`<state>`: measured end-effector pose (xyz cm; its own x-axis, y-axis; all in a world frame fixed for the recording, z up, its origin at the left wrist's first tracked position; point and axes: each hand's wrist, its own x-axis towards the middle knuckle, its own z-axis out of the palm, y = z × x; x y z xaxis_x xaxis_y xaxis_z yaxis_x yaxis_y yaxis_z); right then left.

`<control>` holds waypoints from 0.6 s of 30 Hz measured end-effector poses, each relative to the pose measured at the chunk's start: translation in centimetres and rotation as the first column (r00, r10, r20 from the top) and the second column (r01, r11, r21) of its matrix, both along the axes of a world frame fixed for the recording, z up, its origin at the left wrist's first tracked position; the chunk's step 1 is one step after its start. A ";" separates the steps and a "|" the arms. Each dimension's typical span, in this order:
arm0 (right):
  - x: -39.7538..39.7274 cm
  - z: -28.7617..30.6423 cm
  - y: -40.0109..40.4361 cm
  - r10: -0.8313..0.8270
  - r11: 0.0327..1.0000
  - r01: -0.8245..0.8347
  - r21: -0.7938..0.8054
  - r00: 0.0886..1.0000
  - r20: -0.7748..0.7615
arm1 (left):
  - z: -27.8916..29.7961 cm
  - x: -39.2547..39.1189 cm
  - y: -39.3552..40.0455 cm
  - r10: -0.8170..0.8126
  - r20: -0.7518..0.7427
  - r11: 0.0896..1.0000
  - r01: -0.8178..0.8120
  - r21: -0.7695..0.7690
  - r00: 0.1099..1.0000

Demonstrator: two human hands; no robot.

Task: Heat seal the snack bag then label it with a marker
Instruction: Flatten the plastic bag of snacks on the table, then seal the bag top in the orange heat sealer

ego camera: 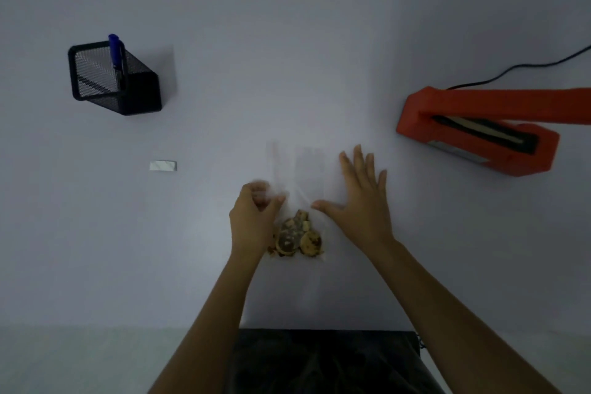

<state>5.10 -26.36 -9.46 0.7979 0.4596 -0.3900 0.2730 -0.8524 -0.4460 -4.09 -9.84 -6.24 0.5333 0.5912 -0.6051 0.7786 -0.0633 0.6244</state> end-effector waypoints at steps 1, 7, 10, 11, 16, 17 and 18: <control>-0.1 0.1 0.1 -0.009 0.999 0.010 0.049 1.000 -0.015 | 0.0 -0.1 0.2 -0.042 0.016 0.999 0.042 -0.024 0.999; -1.0 2.0 0.8 -0.195 0.894 0.298 0.336 0.931 -0.307 | 1.1 -0.9 1.1 0.034 0.212 0.954 0.031 -0.299 0.977; -1.1 4.2 0.7 -0.253 0.780 0.498 0.378 0.805 -0.537 | 2.0 -1.3 1.4 0.054 0.262 0.919 0.055 -0.391 0.963; -1.2 4.9 0.7 -0.261 0.740 0.554 0.383 0.760 -0.596 | 2.3 -1.3 1.5 0.055 0.275 0.910 0.065 -0.408 0.960; -2.4 7.7 -0.7 -0.318 0.637 0.662 0.395 0.692 -0.647 | 4.4 -1.0 0.3 0.044 0.332 0.895 0.111 -0.432 0.942; -2.6 8.2 -1.2 -0.339 0.623 0.678 0.390 0.683 -0.647 | 4.7 -0.8 -0.1 0.026 0.340 0.901 0.126 -0.416 0.940; -2.7 8.6 -1.9 -0.360 0.603 0.699 0.386 0.669 -0.650 | 4.9 -0.4 -0.6 0.002 0.345 0.901 0.148 -0.408 0.939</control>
